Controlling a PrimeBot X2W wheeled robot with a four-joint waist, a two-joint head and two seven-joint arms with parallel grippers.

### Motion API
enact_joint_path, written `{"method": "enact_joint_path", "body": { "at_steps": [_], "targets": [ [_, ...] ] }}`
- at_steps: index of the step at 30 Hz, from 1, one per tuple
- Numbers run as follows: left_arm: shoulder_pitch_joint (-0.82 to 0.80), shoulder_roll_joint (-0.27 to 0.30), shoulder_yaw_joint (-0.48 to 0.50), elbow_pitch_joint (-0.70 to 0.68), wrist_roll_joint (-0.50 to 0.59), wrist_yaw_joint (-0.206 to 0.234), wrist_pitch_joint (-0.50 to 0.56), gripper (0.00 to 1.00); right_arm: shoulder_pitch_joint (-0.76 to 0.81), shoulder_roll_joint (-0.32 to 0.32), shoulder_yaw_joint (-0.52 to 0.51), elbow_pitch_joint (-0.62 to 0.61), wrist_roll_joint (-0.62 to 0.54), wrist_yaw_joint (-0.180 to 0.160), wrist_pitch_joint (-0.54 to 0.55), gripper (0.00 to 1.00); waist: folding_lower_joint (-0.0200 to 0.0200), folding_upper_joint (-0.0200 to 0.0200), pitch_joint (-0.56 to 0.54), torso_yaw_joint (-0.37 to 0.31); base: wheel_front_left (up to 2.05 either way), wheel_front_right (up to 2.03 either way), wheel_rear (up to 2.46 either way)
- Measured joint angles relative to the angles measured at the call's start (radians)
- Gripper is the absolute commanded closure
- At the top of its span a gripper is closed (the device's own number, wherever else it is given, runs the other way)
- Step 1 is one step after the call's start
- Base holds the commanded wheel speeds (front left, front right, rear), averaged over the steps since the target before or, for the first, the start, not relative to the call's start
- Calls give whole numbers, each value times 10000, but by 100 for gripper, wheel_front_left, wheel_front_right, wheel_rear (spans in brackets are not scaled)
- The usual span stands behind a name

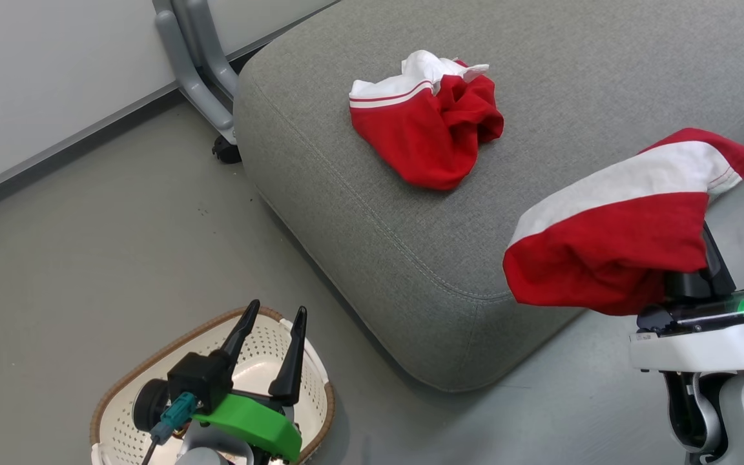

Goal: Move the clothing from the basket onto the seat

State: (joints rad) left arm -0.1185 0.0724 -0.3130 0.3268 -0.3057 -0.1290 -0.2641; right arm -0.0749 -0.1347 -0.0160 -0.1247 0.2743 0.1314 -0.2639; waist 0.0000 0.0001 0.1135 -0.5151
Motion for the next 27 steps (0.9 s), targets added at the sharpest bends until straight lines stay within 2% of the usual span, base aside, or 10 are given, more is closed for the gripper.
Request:
{"method": "enact_joint_path", "body": {
  "at_steps": [7, 12, 17, 21, 27],
  "targets": [
    [72, -40, 305, -251, 184, 0, -2, 0, -703, -522, 284, 132, -12, 2, 0, 100, 0, 0, 196, -11, 0, 0, 0],
    [52, 29, 401, -541, 497, 0, 0, 0, -1954, -848, 211, 257, 313, 2, 0, 100, 0, 0, 684, -12, 0, 0, 0],
    [-467, 268, 35, -709, 604, 0, 0, 0, -3434, -1450, -81, 437, 410, 2, 0, 100, 0, 0, 1355, 141, 0, 0, 0],
    [-1070, 813, -675, -640, 800, 0, 0, 0, -4883, -2073, -314, 784, 399, 2, 0, 100, 1, 0, 2046, 355, 0, 0, 0],
    [-1916, 1147, -1338, -681, 809, 0, 0, 0, -6855, -2694, -1078, 1751, 535, 2, -2, 100, 1, 0, 3095, 785, 0, 0, 0]
  ]
}}
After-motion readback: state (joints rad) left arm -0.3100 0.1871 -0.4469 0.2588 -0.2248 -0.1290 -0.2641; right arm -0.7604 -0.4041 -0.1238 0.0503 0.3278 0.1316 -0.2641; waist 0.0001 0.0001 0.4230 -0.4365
